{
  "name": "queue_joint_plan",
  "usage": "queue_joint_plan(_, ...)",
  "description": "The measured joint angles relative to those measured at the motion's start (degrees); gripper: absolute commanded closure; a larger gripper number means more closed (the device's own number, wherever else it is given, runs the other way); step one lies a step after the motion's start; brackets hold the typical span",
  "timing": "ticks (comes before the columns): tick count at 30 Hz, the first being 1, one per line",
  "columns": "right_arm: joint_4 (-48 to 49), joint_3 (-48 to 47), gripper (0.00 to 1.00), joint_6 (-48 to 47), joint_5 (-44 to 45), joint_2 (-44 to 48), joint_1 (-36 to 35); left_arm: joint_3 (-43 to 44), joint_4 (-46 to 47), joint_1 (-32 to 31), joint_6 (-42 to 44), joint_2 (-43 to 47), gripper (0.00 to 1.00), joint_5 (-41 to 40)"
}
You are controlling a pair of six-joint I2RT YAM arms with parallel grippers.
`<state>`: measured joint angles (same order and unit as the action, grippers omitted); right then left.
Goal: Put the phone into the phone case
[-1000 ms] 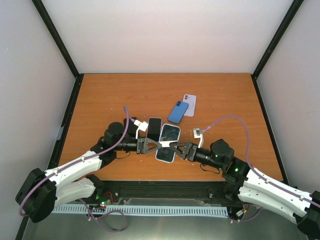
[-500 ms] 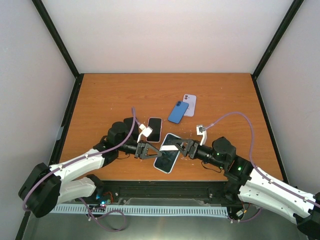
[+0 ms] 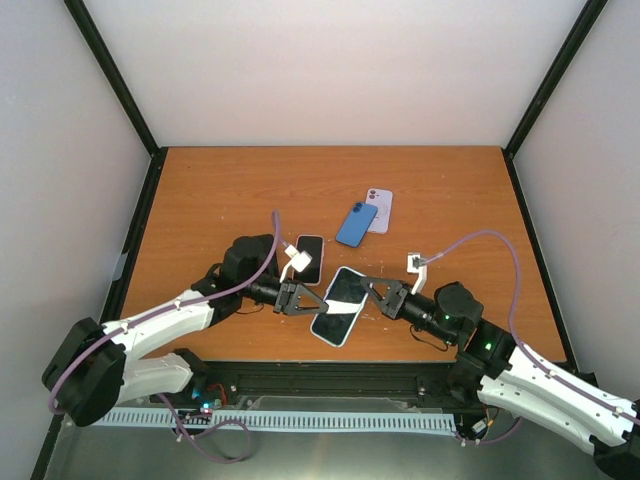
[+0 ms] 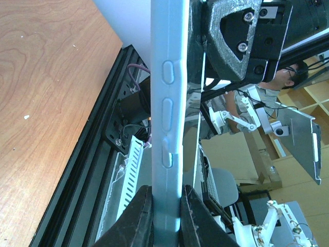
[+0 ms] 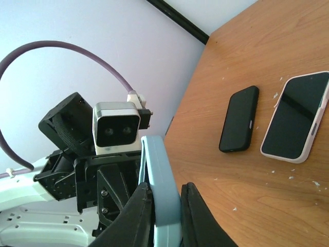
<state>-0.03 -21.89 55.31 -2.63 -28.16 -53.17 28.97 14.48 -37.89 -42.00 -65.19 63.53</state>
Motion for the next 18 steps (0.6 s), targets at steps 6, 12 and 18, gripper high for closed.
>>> queue_joint_plan(6, -0.4, 0.7, 0.96, 1.8, 1.0, 0.7, 0.0, 1.6, -3.0, -0.2, 0.6, -0.7, 1.0, -0.7)
queue_joint_plan(12, -1.3, 0.7, 0.6, 4.0, 1.8, -1.4, 0.1, 1.6, -4.7, -0.2, 0.4, -0.6, 1.0, -1.7)
queue_joint_plan(18, 0.3, 1.9, 0.49, 6.3, 0.4, -3.3, 0.1, 0.1, -2.5, -0.2, -3.7, -0.6, 1.0, -4.8)
